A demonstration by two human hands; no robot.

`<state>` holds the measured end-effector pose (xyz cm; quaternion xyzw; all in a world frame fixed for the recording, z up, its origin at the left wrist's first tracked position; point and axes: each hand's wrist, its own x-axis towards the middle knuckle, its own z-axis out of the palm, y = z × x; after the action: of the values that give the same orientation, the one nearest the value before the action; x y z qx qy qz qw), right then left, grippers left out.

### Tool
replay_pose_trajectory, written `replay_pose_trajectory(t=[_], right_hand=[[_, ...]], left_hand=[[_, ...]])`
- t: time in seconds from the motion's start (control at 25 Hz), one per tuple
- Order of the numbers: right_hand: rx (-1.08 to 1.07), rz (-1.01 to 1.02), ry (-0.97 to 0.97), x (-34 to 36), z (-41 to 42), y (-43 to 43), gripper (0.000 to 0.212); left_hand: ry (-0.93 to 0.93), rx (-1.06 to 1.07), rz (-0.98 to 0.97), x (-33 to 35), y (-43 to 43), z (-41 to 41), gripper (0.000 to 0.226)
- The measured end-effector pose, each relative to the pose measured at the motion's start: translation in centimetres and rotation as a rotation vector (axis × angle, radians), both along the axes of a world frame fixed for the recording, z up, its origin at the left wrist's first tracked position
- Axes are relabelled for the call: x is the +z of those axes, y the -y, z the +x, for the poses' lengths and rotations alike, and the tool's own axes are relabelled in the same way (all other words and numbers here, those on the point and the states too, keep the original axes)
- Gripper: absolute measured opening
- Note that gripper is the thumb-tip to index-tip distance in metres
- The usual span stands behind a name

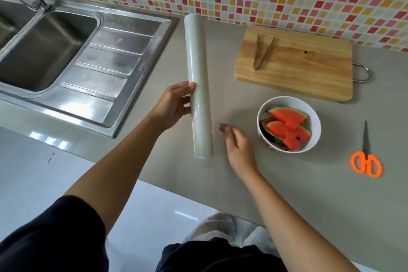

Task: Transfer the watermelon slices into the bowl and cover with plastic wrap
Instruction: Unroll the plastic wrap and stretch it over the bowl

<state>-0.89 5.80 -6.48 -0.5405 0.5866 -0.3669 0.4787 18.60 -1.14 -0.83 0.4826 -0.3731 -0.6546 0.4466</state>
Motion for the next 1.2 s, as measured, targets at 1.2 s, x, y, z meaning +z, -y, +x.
replay_pose_trajectory(t=[1.2], right_hand=[[-0.243,-0.039,0.361,7.1,-11.4,-0.7,0.021]], left_hand=[[0.197,-0.225,-0.344,8.6,4.6,-15.8,0.034]])
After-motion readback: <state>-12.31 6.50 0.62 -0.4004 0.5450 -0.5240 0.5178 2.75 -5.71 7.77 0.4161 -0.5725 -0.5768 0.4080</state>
